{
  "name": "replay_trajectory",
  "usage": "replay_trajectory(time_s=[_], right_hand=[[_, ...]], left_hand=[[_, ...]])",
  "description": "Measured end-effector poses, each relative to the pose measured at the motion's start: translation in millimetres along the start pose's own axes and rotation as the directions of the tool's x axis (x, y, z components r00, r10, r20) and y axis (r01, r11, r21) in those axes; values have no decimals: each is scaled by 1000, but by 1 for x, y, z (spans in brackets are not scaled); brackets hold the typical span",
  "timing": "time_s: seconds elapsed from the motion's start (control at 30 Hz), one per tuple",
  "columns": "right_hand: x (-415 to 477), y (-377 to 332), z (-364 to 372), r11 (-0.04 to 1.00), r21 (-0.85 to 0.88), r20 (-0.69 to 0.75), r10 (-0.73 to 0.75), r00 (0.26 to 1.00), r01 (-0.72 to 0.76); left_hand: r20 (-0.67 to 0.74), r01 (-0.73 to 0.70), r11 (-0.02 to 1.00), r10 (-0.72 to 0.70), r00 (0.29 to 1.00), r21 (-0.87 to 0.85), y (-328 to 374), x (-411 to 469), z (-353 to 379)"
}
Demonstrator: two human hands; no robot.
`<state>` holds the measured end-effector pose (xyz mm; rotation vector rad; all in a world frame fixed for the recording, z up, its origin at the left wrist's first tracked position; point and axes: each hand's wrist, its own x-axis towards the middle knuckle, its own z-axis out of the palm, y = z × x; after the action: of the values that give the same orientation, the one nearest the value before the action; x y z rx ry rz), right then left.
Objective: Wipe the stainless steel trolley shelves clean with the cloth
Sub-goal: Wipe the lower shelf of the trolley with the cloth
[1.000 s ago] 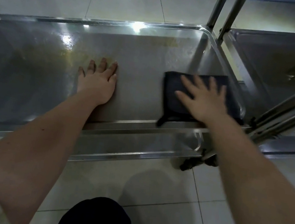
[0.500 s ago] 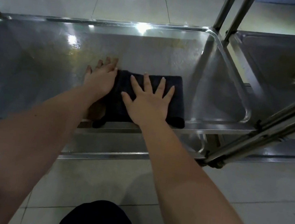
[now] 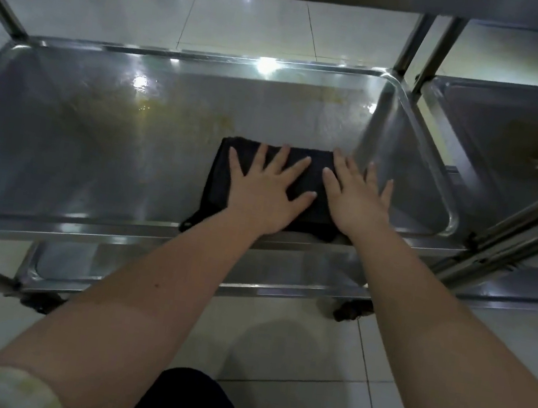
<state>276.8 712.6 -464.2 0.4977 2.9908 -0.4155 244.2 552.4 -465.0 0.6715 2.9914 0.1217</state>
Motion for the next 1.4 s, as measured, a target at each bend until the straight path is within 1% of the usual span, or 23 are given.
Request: replay_trajectory(time_s=[0.1,0.17,0.23,0.3,0.37,0.53,0.57,0.67,0.7,0.73,0.8,0.87,0.93,1.07,1.23,1.3,1.4], right_hand=[[2,0,1,993,-117,53,-23,998,29],[2,-1,2,985,-172,58,-22,998,32],[3,-3,5,981,-191,48,-14,999,23],[3,-6,7,979,-205,42,-7,999,15],[4,-7,7,977,-212,43,-5,999,14],[3,-10,3,977,-214,66,38,997,-23],[4,-17,1,974,-227,67,22,998,-6],[19,-51,-2,932,-319,27,-172,985,172],[26,-64,-2,930,-303,20,-210,978,206],[34,-74,-1,942,-260,23,-212,977,211],[45,-83,4,969,-162,59,-179,982,186],[49,-82,11,970,-168,84,-164,983,176],[46,-80,17,966,-197,68,-156,985,166],[43,-83,21,961,-212,46,-174,984,180],[50,-82,27,954,-231,23,-193,981,193],[50,-80,27,960,-214,8,-184,983,181],[50,-78,25,969,-184,-8,-171,985,167]], left_hand=[[-31,139,990,-139,990,0,-57,20,-6],[9,219,976,-219,976,-8,-103,30,-13],[60,245,969,-245,968,-2,-135,36,-19],[80,240,971,-240,968,10,-145,35,-20],[88,222,975,-222,971,6,-137,22,-20],[97,137,990,-138,986,8,-107,-49,-11],[103,137,991,-137,985,10,-106,-58,-10],[121,155,988,-156,980,16,-106,-63,-11],[128,160,987,-161,979,19,-106,-62,-12],[134,165,986,-165,977,17,-106,-61,-12],[139,172,985,-170,976,1,-107,-59,-11],[125,176,984,-175,977,3,-115,-52,-11],[103,191,982,-191,976,11,-131,-34,-14],[120,199,980,-197,973,-4,-158,29,-21],[135,177,983,-169,976,-45,-160,106,-30],[146,158,987,-151,978,-37,-160,113,-31],[177,79,997,-75,981,-14,-165,85,-30]])
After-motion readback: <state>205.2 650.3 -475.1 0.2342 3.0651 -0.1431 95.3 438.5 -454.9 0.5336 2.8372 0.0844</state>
